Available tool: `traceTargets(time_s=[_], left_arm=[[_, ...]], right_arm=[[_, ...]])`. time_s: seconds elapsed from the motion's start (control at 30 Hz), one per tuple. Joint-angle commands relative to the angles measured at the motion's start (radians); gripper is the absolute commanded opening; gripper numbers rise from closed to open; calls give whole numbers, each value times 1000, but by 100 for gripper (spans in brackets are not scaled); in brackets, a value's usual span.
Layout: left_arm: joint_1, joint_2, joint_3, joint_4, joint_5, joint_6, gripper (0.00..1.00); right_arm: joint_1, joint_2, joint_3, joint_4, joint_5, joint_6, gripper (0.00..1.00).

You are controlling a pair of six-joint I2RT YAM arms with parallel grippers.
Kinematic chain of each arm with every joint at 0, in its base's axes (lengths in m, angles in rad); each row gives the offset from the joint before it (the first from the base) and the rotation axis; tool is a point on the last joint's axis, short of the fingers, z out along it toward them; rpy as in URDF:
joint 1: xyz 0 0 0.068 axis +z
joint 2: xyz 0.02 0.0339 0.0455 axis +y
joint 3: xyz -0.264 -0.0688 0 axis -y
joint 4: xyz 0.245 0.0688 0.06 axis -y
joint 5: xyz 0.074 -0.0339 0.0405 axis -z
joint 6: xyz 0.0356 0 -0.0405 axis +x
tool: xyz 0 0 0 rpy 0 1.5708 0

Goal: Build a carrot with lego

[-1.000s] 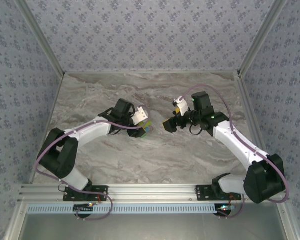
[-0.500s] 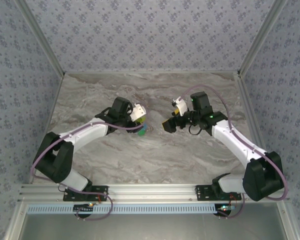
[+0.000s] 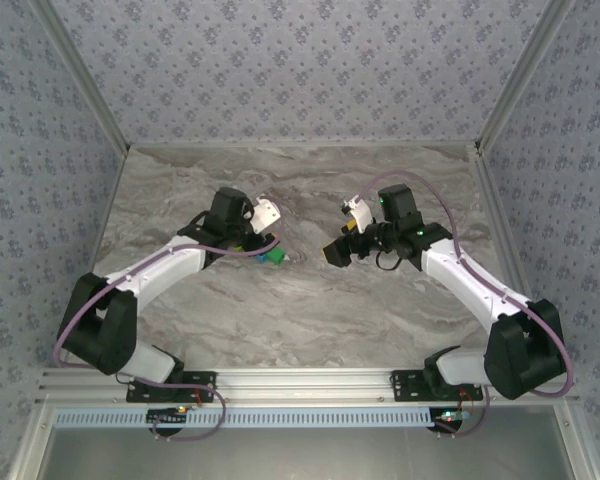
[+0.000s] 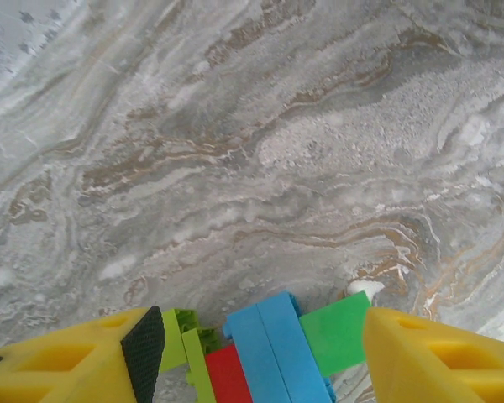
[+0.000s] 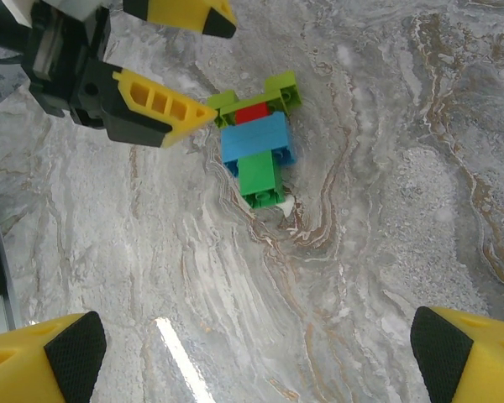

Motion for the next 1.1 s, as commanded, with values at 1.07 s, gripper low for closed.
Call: traceTargets(time_s=[1.07], left_arm=[[527, 52, -509, 869, -155, -455, 97]], right_arm=[[-383, -142, -714, 1019, 888, 157, 100]])
